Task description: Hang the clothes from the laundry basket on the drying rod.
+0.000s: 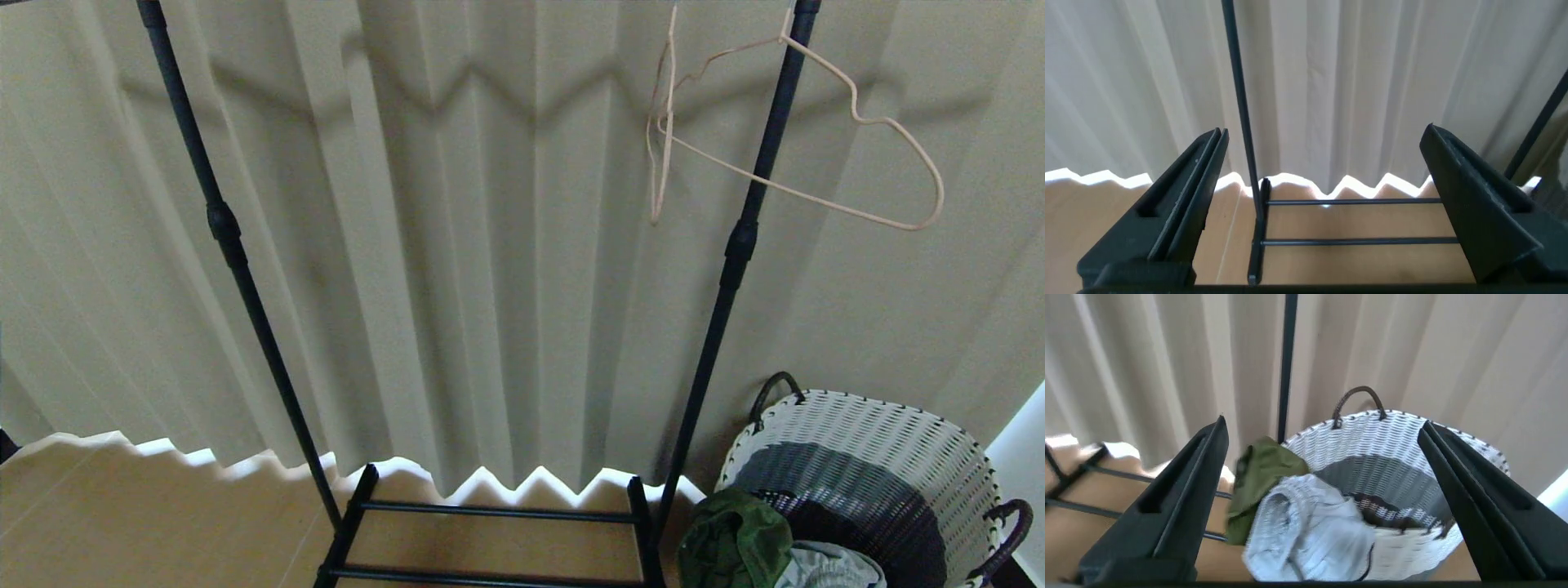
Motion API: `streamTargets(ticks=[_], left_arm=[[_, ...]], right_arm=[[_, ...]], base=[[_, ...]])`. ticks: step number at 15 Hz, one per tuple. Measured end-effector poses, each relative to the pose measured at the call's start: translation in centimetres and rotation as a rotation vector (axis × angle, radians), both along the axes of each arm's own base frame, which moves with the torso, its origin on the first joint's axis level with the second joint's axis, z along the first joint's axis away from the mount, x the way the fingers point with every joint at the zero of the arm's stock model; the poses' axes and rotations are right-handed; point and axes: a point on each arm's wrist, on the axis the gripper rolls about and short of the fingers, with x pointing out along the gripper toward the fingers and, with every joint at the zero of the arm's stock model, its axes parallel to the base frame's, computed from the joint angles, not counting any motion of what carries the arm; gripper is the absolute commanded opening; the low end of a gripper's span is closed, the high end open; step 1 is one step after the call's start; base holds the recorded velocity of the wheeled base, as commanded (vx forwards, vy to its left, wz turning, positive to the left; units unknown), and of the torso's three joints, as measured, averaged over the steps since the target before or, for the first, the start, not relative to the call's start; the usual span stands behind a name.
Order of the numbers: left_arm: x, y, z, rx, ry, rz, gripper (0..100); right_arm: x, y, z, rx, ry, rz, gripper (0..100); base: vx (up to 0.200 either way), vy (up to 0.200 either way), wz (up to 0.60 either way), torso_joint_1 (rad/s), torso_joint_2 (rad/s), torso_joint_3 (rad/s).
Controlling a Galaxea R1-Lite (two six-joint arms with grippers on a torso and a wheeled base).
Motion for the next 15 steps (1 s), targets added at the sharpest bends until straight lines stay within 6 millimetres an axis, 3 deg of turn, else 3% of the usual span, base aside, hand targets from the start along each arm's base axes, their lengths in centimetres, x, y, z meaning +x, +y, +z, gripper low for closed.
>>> streamTargets(ticks=[4,7,10,15], left_arm=[[0.0,0.0,0.0,0.005,0.003,0.0,100],[0.0,0.0,0.0,0.009,0.003,-0.001,100],[0.0,0.0,-0.1,0.031,0.004,-0.004,100],[0.0,-0.1,0.0,0.032,0.003,-0.027,100]], right_arm=[[0.9,0.0,0.3,-0.122,0.107,0.017,100],[2.7,0.0,1.6,-0.187,0.27,0.034,100],[5.4,0.0,2.4,-0.285,0.475,0.078,100],[11.3,0.0,1.2,-0.426,0.748,0.188,100]], base=[[0.0,0.0,0.0,0.0,0.0,0.0],[0.0,0.0,0.0,0.0,0.0,0.0],[0.0,0.0,0.0,0.0,0.0,0.0],[0.0,0.0,0.0,0.0,0.0,0.0]])
